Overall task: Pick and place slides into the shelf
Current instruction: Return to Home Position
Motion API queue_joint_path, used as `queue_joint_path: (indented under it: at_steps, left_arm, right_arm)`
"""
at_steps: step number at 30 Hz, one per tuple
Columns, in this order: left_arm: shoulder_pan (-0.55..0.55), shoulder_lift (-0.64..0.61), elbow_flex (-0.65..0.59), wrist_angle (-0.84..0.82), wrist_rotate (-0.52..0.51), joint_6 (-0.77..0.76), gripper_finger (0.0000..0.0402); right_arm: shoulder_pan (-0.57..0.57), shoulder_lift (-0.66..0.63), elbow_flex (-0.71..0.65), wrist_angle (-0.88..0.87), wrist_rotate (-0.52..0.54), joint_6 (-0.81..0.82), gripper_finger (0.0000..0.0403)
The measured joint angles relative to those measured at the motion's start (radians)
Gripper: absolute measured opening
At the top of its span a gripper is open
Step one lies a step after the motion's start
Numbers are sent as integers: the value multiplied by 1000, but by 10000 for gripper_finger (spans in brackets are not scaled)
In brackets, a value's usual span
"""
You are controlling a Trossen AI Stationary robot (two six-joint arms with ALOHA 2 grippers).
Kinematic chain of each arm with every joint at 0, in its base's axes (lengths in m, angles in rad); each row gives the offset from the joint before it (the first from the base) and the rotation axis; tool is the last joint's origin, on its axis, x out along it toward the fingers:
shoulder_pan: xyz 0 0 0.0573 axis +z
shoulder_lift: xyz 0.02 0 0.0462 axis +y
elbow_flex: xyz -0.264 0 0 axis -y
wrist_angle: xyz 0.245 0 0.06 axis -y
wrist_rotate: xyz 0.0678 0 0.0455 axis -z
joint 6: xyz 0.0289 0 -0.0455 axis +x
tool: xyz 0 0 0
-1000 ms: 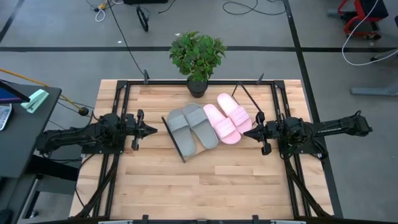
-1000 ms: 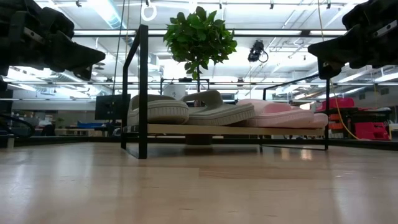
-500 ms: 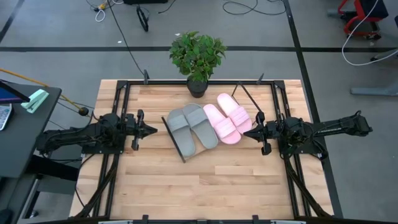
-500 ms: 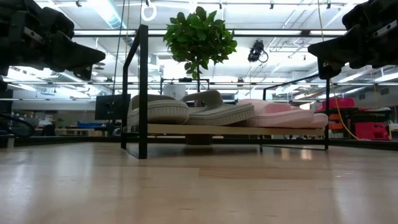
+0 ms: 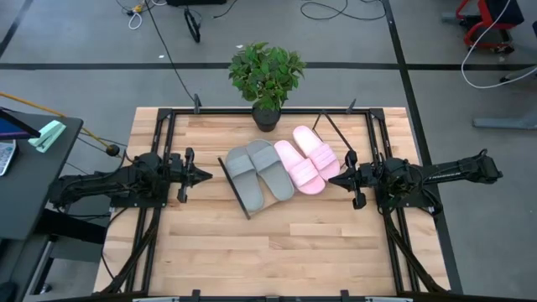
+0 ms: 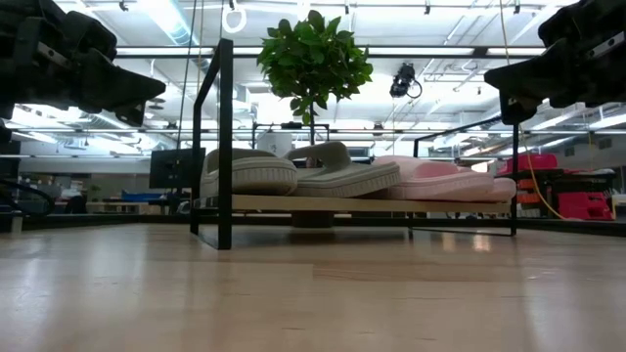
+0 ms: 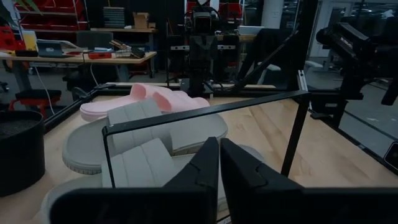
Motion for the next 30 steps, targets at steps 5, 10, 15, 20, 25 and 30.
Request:
queue_joint_path:
  at_steps: [5, 10, 15, 20, 25, 30]
  left_arm:
    - [0, 0, 0, 0, 0, 0, 16]
    - [0, 0, 0, 0, 0, 0, 26]
    - [0, 0, 0, 0, 0, 0, 35]
    - [0, 0, 0, 0, 0, 0, 34]
    - [0, 0, 0, 0, 0, 0, 23]
    - [0, 0, 0, 0, 0, 0, 17]
  right_arm:
    - [0, 0, 0, 0, 0, 0, 12]
    - [0, 0, 0, 0, 0, 0, 12]
    - [0, 0, 0, 0, 0, 0, 12]
    - [0, 0, 0, 0, 0, 0, 12]
    - [0, 0, 0, 0, 0, 0, 12]
    - [0, 0, 0, 0, 0, 0, 12]
